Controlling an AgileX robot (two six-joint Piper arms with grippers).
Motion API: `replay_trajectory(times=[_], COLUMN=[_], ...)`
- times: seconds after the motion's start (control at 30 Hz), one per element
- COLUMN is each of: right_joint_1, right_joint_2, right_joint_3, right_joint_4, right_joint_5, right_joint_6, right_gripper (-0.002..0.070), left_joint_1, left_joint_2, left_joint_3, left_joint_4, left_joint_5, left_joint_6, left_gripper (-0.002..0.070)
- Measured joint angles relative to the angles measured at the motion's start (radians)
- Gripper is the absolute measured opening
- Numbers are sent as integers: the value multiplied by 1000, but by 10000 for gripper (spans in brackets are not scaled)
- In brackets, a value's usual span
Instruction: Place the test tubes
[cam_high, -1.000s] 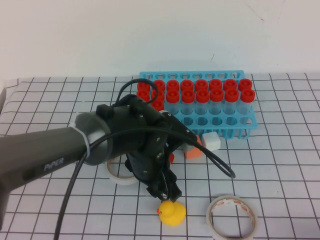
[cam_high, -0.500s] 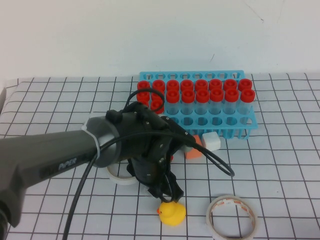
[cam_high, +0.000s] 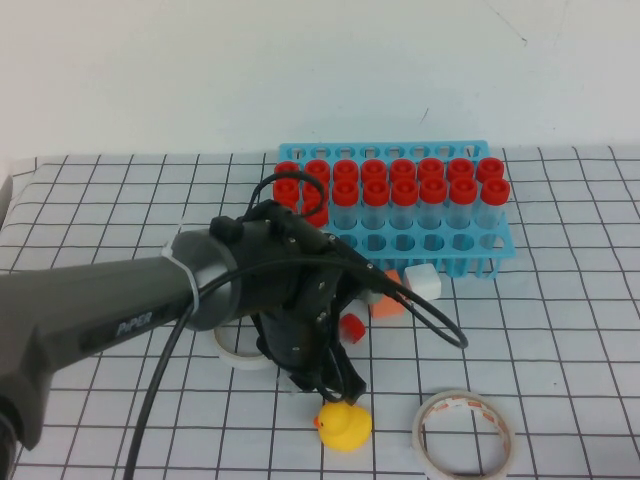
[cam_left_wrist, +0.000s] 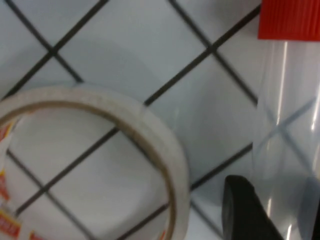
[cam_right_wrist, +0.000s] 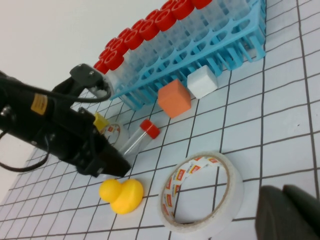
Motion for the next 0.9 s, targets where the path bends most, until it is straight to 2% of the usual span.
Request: replay_trajectory(times=[0.17,0.3,0.6,0.73,0.9], right_joint_1=[0,0,0,0,0], right_joint_2=[0,0,0,0,0], right_joint_3=[0,0,0,0,0], right_joint_4=[0,1,34,142,457], right_joint_5=[0,0,-28,-22,20], right_joint_6=[-7,-7,-32,-100,-387], right_gripper=[-1,-1,-1,-1,-1], left_joint_1=[1,1,1,1,1], left_joint_2=[-79,-259,-682,-815,-877], left_joint_3=[33,157,582,744,876], left_joint_4=[29,44,28,-30,-68], left_joint_5=[27,-104,-395,-606,-898], left_joint_6=[17,-25,-105,-140,-151], left_gripper=[210,210,210,210,209])
